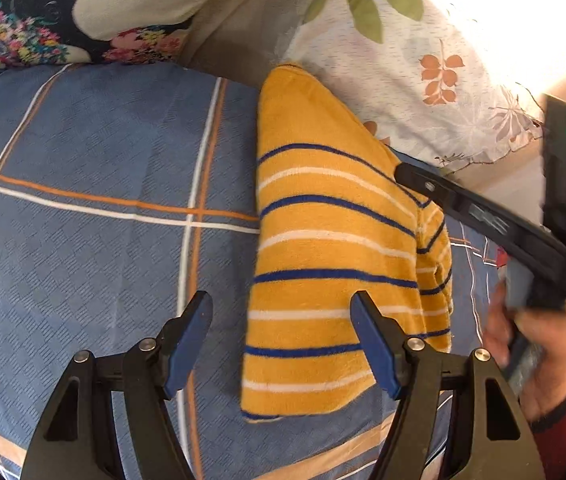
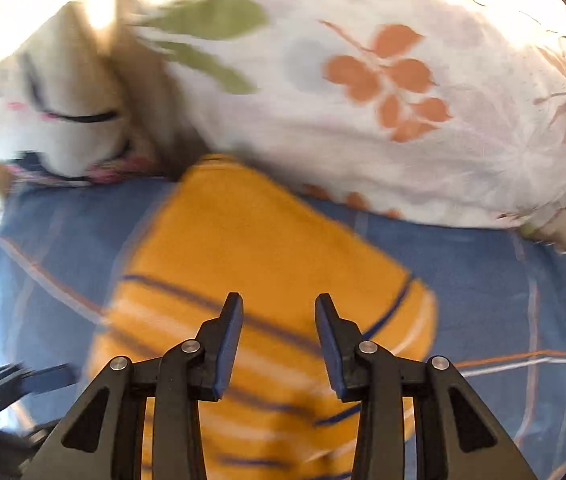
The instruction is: Fold small clothes
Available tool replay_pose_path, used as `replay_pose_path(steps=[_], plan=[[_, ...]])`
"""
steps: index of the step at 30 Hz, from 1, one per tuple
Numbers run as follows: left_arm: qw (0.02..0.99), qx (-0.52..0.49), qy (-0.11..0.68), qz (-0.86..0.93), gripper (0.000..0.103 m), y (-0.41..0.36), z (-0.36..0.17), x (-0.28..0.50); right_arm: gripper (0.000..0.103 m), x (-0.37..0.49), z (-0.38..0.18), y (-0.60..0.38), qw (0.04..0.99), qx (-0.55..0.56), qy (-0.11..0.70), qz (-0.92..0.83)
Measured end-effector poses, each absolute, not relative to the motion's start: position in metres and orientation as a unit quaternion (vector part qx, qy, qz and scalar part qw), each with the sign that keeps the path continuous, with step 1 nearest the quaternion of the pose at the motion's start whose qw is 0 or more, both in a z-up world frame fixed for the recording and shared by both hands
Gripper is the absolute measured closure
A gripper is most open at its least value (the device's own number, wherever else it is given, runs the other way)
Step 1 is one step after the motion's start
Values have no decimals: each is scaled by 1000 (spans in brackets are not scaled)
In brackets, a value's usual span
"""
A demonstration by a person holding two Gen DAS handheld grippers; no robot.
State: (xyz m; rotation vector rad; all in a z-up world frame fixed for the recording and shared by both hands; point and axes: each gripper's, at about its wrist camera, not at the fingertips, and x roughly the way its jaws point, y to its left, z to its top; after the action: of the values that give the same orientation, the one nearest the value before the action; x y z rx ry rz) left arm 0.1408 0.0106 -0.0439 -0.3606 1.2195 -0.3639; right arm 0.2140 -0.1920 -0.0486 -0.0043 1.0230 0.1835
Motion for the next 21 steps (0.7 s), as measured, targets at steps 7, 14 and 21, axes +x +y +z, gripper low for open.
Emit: replay_pose_path(steps=[7,14,21], plan=[[788,-139,583,-139,32,32,-49,136,83,188,-92,-247,836,118,532,64],[790,-125,588,-125,32,53,-49,125,71,151,-44,-199,866,71,492,49],[787,-129,592,-121,32,65,-51,121,70,155,-62,-140,857,86,494,122]])
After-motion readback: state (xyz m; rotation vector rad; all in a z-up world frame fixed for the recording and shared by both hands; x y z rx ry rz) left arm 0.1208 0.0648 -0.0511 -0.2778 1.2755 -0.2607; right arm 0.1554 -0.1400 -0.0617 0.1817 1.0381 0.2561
